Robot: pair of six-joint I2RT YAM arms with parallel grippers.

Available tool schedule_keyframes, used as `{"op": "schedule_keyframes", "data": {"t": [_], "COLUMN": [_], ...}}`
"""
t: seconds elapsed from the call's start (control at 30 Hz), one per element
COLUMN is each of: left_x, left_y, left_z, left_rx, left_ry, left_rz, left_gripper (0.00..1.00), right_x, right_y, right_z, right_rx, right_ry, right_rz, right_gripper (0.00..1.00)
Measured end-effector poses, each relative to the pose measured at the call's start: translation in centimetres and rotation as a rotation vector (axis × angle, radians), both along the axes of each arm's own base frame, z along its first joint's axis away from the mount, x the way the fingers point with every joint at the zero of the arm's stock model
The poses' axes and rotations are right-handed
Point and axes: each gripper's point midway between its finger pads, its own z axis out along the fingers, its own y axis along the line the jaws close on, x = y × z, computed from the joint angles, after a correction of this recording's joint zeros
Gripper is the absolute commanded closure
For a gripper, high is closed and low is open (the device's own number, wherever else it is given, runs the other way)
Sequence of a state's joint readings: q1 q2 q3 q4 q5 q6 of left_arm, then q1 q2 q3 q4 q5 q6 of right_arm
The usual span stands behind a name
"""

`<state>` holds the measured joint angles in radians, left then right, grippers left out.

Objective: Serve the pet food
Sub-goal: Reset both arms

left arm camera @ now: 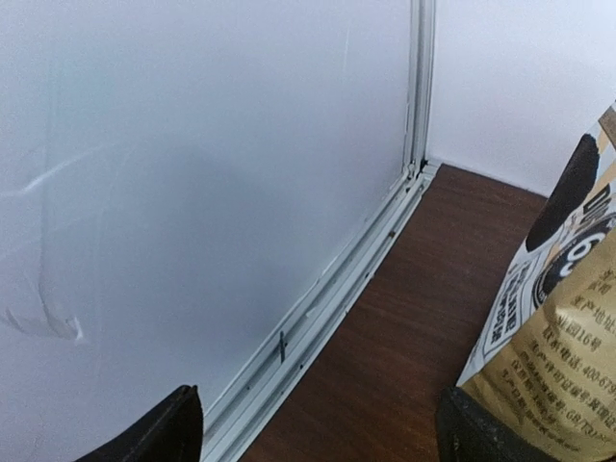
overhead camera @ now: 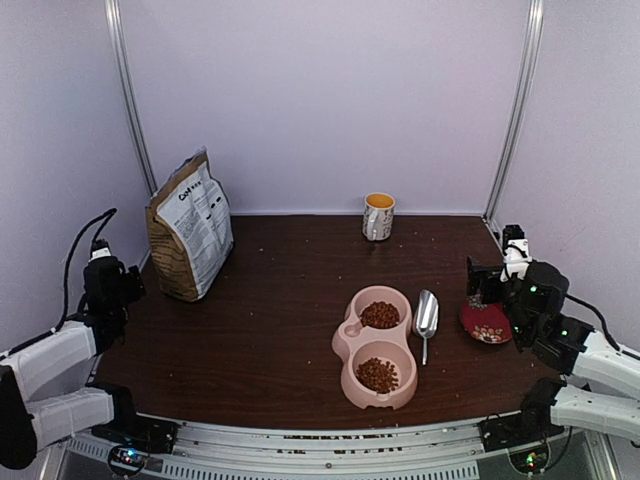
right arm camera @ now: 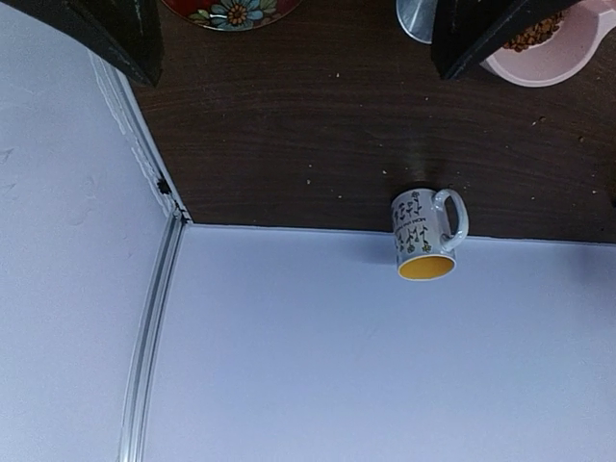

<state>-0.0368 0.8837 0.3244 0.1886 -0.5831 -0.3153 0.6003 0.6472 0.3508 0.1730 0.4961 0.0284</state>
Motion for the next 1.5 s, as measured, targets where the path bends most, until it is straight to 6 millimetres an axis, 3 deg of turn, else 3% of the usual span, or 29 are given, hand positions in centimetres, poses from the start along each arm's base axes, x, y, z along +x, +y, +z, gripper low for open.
{"op": "schedule_keyframes", "data": {"t": [0.13,0.3,0.5,0.67,0.83,1.23,1.5], "left_x": [1.7,2.6,3.9,4.9,7.0,7.2,7.2], "left_y": [-0.1,-0.5,-1.2,-2.1,-2.2,-2.1,-2.1], "left_z": [0.2,-2.1,-1.1,-1.7,-0.8,-0.7,-0.7], "left_rx": [0.041,0.106,0.17,0.201,0.21,0.208,0.209], "left_ry": [-0.05,-0.02,-0.111,-0.114,-0.121,-0.122,-0.122], "left_rz": [-0.018,-0.063,-0.119,-0.185,-0.206,-0.212,-0.213], "left_gripper": [0.08,0.02,0.02,0.02,0.02,0.02,0.02], "right_x": [0.8,2.0,3.6,5.0,5.4,7.3,8.7], "right_y": [-1.5,-3.3,-4.4,-5.6,-6.0,-7.1,-8.4], "right_z": [-1.6,-3.3,-3.6,-4.3,-5.7,-6.6,-5.6], "right_rx": [0.003,-0.001,-0.013,-0.025,-0.036,-0.078,-0.03], "right_ry": [0.012,0.037,0.026,0.015,-0.002,-0.021,-0.041], "right_rz": [-0.06,-0.136,-0.179,-0.203,-0.202,-0.214,-0.212], "right_gripper": [0.0,0.0,0.0,0.0,0.0,0.0,0.0]}}
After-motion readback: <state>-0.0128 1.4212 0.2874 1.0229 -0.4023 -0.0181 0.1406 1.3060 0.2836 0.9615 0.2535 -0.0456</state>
